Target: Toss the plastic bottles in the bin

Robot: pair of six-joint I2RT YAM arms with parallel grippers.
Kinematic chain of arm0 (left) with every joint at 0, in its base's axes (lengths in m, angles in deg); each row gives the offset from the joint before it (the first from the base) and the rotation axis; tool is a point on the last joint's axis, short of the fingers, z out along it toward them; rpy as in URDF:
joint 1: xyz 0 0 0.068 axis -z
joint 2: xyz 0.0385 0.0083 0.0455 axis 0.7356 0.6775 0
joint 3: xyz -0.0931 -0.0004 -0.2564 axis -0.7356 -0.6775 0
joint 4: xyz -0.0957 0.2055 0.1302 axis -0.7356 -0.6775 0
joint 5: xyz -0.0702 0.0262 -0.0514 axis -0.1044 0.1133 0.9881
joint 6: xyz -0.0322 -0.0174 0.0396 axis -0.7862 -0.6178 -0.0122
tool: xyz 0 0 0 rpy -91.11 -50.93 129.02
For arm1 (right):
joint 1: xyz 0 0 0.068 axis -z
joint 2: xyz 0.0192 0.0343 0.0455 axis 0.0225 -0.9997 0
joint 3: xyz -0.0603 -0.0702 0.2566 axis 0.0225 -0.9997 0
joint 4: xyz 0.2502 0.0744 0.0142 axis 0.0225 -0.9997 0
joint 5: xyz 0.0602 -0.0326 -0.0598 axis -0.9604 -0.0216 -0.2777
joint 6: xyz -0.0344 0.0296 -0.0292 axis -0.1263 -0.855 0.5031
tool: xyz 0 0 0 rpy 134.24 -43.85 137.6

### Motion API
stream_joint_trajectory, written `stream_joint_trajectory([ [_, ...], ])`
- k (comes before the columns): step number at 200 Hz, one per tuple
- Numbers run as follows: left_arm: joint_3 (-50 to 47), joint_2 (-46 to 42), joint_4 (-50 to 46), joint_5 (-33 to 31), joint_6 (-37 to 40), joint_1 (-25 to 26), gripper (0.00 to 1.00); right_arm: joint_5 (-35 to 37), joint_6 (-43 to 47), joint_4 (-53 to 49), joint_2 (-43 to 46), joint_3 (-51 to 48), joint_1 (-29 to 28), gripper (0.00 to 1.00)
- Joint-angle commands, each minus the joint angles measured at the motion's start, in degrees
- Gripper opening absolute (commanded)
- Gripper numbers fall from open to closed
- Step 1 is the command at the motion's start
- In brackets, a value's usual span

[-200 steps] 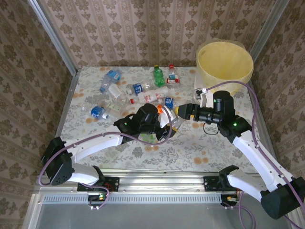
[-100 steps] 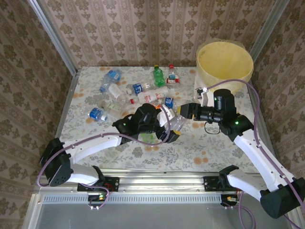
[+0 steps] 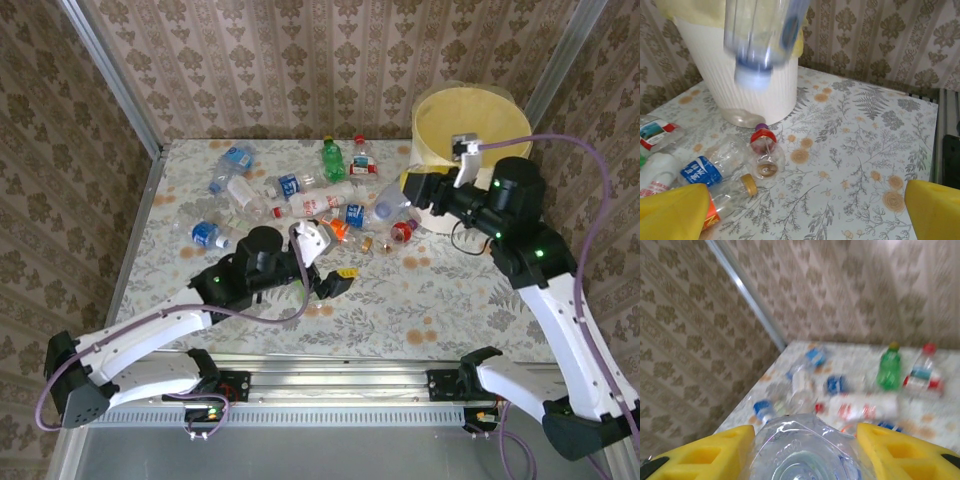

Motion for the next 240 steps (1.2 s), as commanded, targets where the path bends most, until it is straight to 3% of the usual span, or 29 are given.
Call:
stream_joint_trajectory([
  [1,-1.74,-3.07,-1.65,-3.25,-1.4,-0.57,1.0,9.74,8.75,6.4,3.7,3.12,0.28,0.4],
  [58,-5.21,-6.75,-2.4,-6.31,-2.68,-0.84,1.0,17.79,20.48,30.98,12.17,-2.72,0.28,0.38],
  [93,-6.13,-6.53,-1.37,-6.78,-3.19,-1.26,1.0,21.26,25.49,36.03,13.77,-5.06,0.26,0.38],
  [120,-6.22,-6.18,-1.17,-6.44,-3.4,-1.81,1.0,26.18,27.38,32.3,10.1,-3.94,0.35,0.39],
  [141,-6.05,-6.14,-1.61,-6.6,-3.79,-2.16,1.0,29.55,26.72,22.52,2.64,1.3,2.28,0.42],
  [162,-5.91,-6.53,-2.87,-7.07,-4.16,-2.5,1.0,27.87,20.99,11.22,-6.17,7.82,7.82,0.56],
  [177,-6.08,-6.95,-3.59,-7.46,-4.69,-2.67,1.0,25.45,16.23,1.65,-12.91,14.4,11.79,0.8],
  [191,-7.09,-7.5,-2.89,-7.73,-5.77,-2.87,1.0,27.0,12.22,-5.63,-17.73,20.52,13.18,0.95],
  [240,-9.15,-9.02,-5.88,-11.04,-11.25,-5.76,1.0,22.33,12.09,-6.76,-14.53,18.95,13.31,1.0],
])
